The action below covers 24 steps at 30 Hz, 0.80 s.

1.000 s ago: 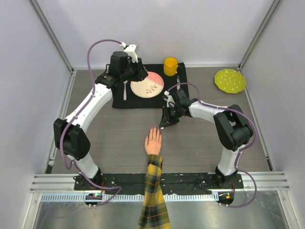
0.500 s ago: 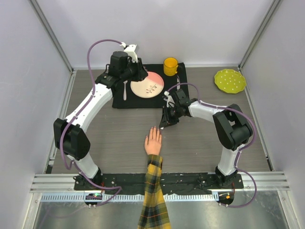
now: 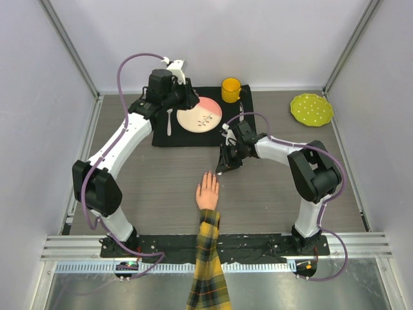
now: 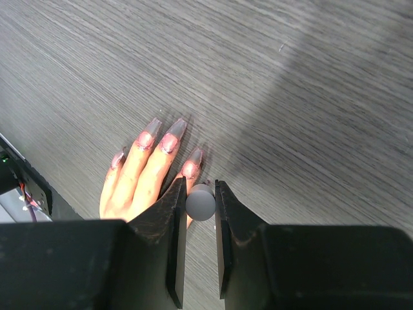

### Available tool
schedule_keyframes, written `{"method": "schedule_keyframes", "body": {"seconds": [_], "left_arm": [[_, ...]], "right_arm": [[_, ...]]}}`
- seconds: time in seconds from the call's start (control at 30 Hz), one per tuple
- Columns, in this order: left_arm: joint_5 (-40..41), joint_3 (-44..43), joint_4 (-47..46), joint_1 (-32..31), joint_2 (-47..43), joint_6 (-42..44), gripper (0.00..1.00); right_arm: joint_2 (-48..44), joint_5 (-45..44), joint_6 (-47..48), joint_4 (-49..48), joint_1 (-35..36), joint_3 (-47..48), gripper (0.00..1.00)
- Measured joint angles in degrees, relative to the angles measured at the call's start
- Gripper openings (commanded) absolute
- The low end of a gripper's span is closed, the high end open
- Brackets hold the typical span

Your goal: Paint the nails

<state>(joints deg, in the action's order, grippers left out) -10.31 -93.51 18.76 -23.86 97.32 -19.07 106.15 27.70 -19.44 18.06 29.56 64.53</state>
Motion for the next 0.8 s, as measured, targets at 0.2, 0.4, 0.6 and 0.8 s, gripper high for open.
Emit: {"method": "schedule_keyframes", "body": {"seconds": [0.2, 0.4, 0.6, 0.8], "left_arm": [[0.0, 0.0, -0.02, 0.04, 0.0, 0.0, 0.0], [0.0, 0.0, -0.02, 0.04, 0.0, -0.02, 0.0], [-0.02, 0.0, -0.02, 0.04, 0.0, -0.02, 0.0], [-0.02, 0.02, -0.02, 0.04, 0.0, -0.02, 0.0]], "right_arm": [[0.22, -0.09, 0.0, 0.0, 0.0, 0.02, 0.01], [0.24, -0.09, 0.0, 0.0, 0.0, 0.02, 0.01], [0.24, -0.07, -0.07, -0.02, 0.0, 0.0, 0.01], [0.24, -0.04, -0.26, -0.07, 0.09, -0.76, 0.01]]}}
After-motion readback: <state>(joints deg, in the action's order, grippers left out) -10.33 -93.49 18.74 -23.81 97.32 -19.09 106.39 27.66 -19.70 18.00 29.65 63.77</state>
